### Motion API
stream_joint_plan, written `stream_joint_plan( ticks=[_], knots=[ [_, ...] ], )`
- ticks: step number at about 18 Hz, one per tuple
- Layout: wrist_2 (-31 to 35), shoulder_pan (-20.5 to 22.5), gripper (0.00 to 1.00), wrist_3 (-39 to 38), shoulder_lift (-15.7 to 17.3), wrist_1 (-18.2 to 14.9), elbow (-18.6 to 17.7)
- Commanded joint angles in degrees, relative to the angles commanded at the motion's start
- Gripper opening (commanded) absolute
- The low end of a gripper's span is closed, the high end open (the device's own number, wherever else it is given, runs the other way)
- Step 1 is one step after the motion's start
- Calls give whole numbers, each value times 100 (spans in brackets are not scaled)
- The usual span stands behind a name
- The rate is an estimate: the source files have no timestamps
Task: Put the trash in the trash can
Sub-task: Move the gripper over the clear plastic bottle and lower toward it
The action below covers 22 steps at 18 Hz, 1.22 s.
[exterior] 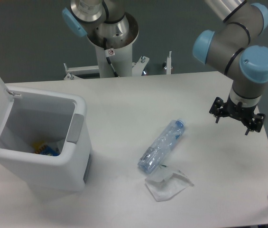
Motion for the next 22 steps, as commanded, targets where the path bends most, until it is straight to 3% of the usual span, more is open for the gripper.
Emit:
stream_joint_plan(
  ticks=[12,17,22],
  knots=[
    [0,-88,100,-96,-9,-9,-44],
    [35,-404,100,-992,0,799,-474],
    [255,-869,100,-1476,-61,826,-492]
  ],
)
